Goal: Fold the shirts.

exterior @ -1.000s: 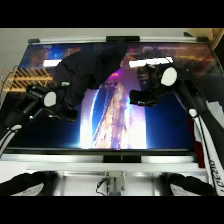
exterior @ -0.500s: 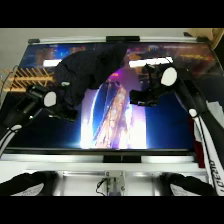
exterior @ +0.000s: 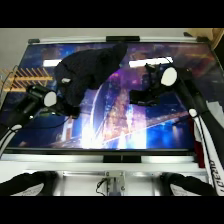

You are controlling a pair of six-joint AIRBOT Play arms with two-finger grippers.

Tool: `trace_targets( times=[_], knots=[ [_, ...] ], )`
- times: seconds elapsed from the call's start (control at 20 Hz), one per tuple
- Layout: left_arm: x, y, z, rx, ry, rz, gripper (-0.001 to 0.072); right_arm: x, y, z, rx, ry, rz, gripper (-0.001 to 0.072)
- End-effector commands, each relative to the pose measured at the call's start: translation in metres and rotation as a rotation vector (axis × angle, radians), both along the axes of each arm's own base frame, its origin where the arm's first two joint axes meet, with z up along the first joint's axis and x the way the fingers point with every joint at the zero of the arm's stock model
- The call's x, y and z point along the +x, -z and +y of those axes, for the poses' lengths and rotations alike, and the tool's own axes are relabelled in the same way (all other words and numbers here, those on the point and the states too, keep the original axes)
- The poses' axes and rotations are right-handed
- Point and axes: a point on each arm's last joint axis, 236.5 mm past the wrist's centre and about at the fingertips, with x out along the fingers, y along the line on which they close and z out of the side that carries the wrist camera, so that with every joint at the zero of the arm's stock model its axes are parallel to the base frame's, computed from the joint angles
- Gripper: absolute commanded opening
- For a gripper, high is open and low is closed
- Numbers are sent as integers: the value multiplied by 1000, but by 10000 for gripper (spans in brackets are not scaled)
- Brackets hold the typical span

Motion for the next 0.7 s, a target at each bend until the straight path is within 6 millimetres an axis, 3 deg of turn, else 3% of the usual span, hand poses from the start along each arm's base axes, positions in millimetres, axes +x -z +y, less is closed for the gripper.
trace_targets(
  times=[0.0, 0.15, 0.3, 0.4, 0.55, 0.65],
  knots=[
    [30, -10, -23, -102, 1, -132, 720, -4, 1, -1, -16, -63, -8, 510],
    [49, -12, -31, -129, 5, -202, 720, 0, 2, -5, -55, -176, -73, 510],
    [70, -19, -38, -143, 58, -297, 720, 10, -1, -3, -48, -170, -118, 511],
    [95, -14, -9, -79, -14, -336, 720, 14, -3, -1, -38, -162, -134, 511],
    [121, 24, 58, 9, -182, -192, 720, 15, -3, 0, -36, -161, -140, 510],
    [138, 42, 75, -49, -288, -129, 720, 16, -3, 0, -36, -160, -141, 511]
  ],
)
